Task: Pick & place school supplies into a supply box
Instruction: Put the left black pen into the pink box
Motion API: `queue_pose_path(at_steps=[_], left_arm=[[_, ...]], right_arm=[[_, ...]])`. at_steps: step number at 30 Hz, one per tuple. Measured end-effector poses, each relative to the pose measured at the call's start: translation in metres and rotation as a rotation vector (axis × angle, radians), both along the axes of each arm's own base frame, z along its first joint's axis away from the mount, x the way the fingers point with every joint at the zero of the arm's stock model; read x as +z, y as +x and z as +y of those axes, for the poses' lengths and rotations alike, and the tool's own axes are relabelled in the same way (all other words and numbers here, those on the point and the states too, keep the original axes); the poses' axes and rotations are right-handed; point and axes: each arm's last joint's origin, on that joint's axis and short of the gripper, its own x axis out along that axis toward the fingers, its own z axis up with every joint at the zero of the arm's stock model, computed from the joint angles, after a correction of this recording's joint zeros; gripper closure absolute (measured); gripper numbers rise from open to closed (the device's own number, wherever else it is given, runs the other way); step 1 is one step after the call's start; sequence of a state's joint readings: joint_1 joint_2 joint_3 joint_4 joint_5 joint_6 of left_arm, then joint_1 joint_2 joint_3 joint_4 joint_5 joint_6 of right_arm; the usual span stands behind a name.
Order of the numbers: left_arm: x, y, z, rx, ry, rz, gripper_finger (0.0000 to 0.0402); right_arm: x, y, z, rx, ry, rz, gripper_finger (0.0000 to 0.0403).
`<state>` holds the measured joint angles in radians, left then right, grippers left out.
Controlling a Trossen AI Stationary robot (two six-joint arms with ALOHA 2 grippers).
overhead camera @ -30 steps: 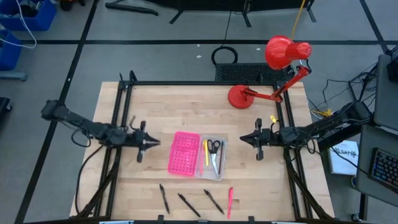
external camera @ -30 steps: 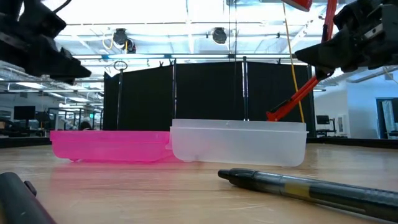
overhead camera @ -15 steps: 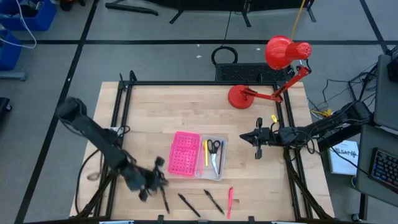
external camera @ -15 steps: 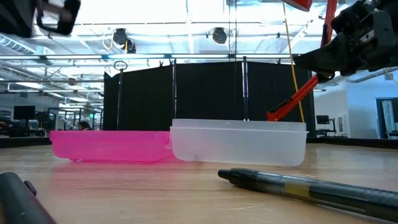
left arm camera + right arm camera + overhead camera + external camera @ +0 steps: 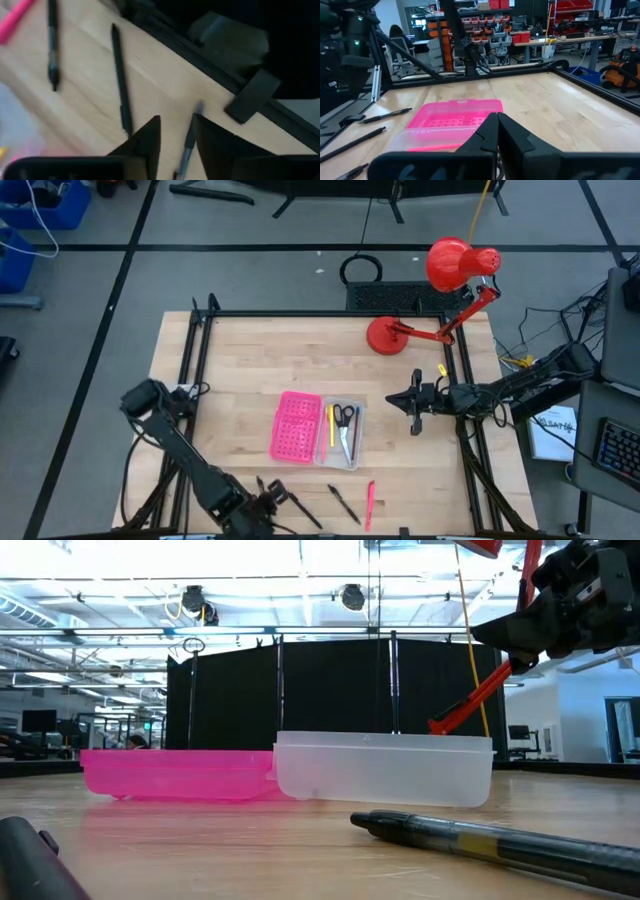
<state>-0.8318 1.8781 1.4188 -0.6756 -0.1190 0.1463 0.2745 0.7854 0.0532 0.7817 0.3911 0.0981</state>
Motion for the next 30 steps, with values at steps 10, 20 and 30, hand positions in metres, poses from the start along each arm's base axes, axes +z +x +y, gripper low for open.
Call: queue_pose_path(at_steps=[10, 20, 30], left_arm=[[-0.031, 0.001, -0.005, -0.094, 0.039, 0.124, 0.0190], [-0.062, 0.011, -0.001, -0.115, 0.086, 0.199, 0.0188], [-0.070, 0.013, -0.001, -0.164, 0.096, 0.227, 0.0215]], right_arm=[[0.000, 0.000, 0.000, 0.000, -0.060, 0.003, 0.0403], [0.001, 0.000, 0.000, 0.001, -0.057, 0.000, 0.0403], [0.000, 0.000, 0.000, 0.001, -0.032, 0.005, 0.0403]])
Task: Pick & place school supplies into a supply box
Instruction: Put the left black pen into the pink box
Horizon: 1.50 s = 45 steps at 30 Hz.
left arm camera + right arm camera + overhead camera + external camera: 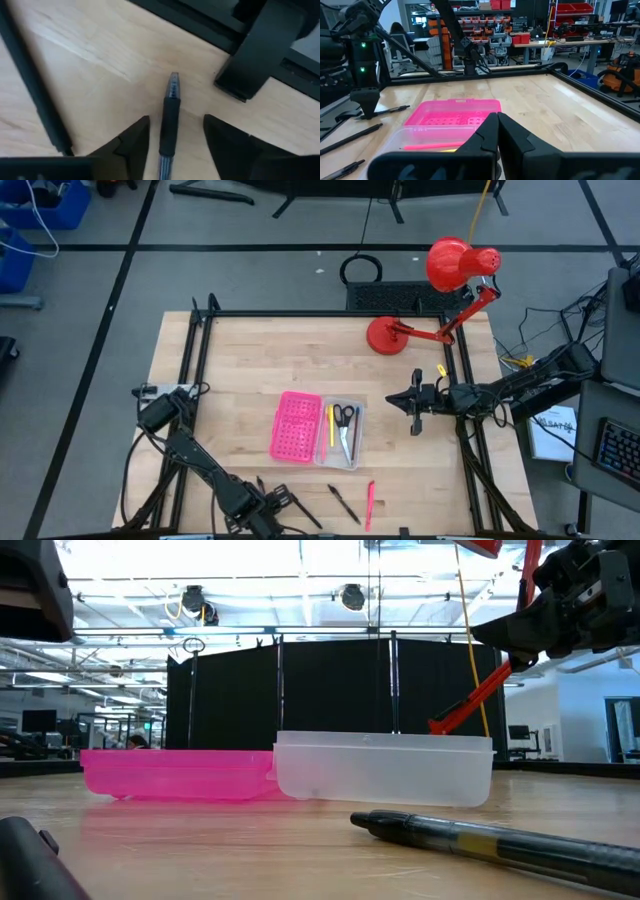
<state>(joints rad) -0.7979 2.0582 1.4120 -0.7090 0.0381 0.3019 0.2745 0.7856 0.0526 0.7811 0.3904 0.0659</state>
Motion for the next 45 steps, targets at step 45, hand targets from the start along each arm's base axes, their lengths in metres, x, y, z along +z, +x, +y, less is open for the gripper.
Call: queue_pose_path(at_steps=[45], left_arm=[[0.106, 0.033, 0.039, -0.398, 0.478, -0.033, 0.0374]], right_arm=[[-0.001, 0.000, 0.000, -0.001, 0.016, 0.005, 0.0403]])
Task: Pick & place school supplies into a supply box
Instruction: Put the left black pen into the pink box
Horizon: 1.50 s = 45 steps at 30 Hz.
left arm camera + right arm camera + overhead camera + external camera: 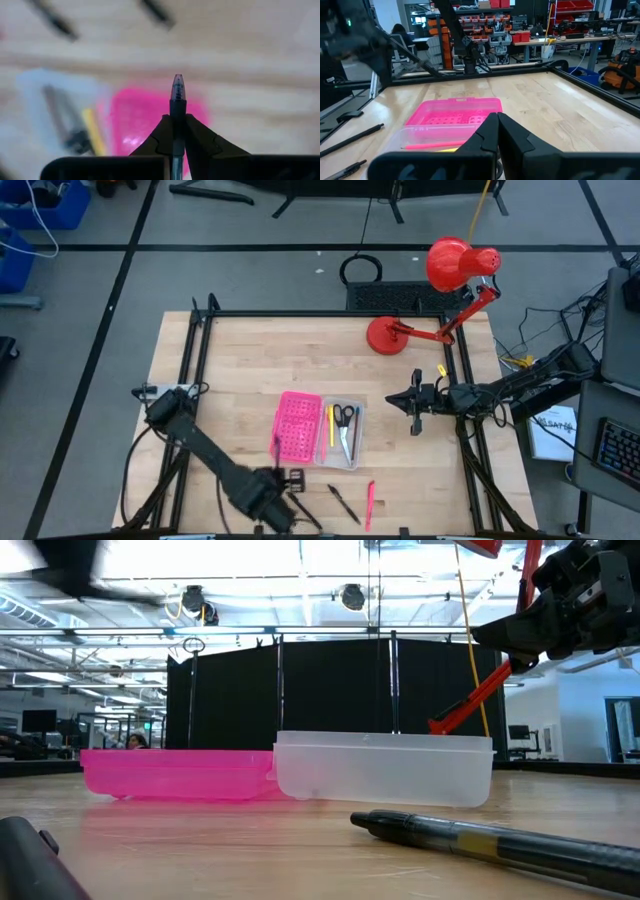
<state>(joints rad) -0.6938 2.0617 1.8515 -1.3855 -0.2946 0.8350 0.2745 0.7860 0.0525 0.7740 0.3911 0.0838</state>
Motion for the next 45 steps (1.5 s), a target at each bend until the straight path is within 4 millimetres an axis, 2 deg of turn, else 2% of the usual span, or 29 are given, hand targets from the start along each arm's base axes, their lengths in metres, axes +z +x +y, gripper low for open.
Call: queue_pose_path(at_steps=[5, 13, 20, 23, 28, 31, 37, 45], left_arm=[[0.021, 0.029, 0.023, -0.157, 0.051, -0.087, 0.0374], [0.020, 0.069, 0.062, -0.255, 0.045, -0.164, 0.0374], [0.020, 0.094, 0.097, -0.297, -0.094, -0.192, 0.0374], [0.012, 0.103, 0.108, -0.332, -0.146, -0.215, 0.0374], [-0.019, 0.110, 0.127, -0.345, -0.192, -0.224, 0.0374], [-0.040, 0.110, 0.141, -0.330, -0.184, -0.196, 0.0374], [-0.067, 0.106, 0.158, -0.322, -0.193, -0.173, 0.0374], [-0.080, 0.104, 0.164, -0.327, -0.241, -0.183, 0.0374]], right_arm=[[0.000, 0.000, 0.000, 0.000, -0.017, 0.002, 0.0403], [-0.002, 0.000, 0.000, 0.000, -0.017, 0.018, 0.0403], [-0.004, 0.000, 0.000, 0.000, -0.001, 0.041, 0.0403], [-0.006, 0.000, 0.000, -0.002, 0.013, 0.062, 0.0403], [-0.008, 0.000, 0.000, -0.002, 0.012, 0.078, 0.0403], [-0.009, 0.000, 0.000, -0.002, 0.010, 0.085, 0.0403], [-0.009, 0.000, 0.000, -0.002, 0.010, 0.085, 0.0403], [-0.009, -0.001, 0.000, -0.004, 0.010, 0.084, 0.0403]])
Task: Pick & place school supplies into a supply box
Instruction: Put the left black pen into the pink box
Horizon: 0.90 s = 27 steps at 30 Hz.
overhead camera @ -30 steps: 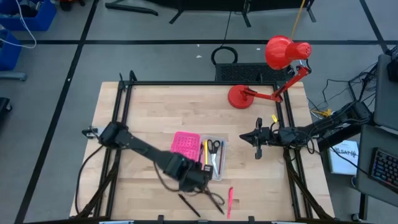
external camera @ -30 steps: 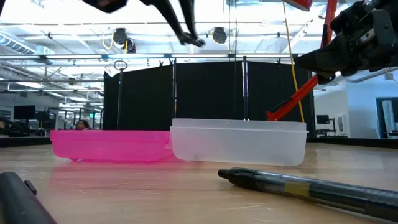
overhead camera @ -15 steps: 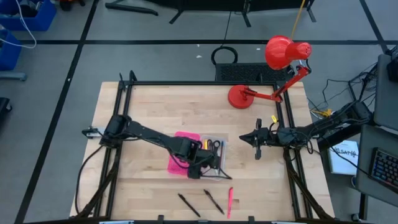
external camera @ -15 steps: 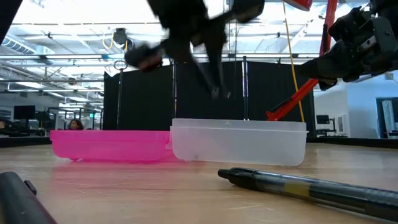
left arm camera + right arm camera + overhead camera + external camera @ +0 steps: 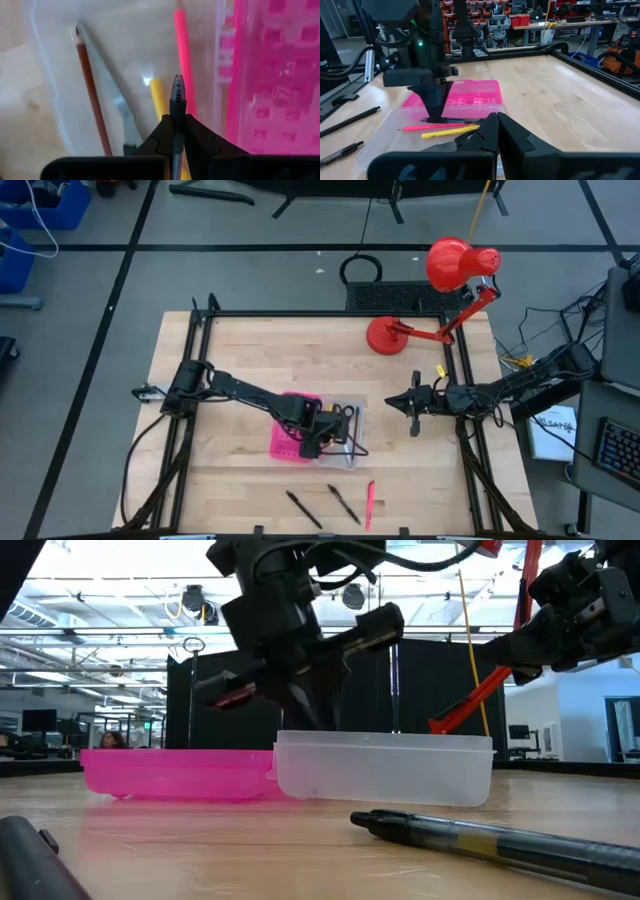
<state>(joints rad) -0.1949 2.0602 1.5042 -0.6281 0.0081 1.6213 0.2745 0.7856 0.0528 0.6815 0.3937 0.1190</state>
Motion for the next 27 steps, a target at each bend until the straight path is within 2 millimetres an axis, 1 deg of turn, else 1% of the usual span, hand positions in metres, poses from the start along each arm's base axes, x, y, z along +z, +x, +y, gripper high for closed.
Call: queue_pose_path(at_steps=[6, 9, 17, 20, 24, 27], left_arm=[[-0.009, -0.001, -0.002, 0.014, -0.051, -0.018, 0.0374], [-0.009, 0.000, -0.002, 0.041, -0.066, -0.034, 0.0377], [-0.009, 0.001, -0.002, 0.174, -0.129, -0.032, 0.0372], [-0.009, 0.001, -0.002, 0.202, -0.139, -0.030, 0.0356], [-0.008, 0.001, -0.005, 0.236, -0.121, -0.040, 0.0324], [0.002, 0.003, -0.012, 0.293, -0.061, -0.098, 0.0302]], right_arm=[[0.000, 0.000, 0.000, -0.001, -0.002, 0.001, 0.0403], [0.000, 0.000, 0.000, -0.001, -0.002, 0.000, 0.0403], [0.000, 0.000, 0.000, -0.001, 0.000, -0.001, 0.0403], [0.000, 0.000, 0.000, -0.001, 0.000, -0.001, 0.0403], [0.000, 0.000, 0.000, -0.001, 0.000, -0.001, 0.0403], [0.000, 0.000, 0.000, -0.001, 0.000, -0.001, 0.0403]])
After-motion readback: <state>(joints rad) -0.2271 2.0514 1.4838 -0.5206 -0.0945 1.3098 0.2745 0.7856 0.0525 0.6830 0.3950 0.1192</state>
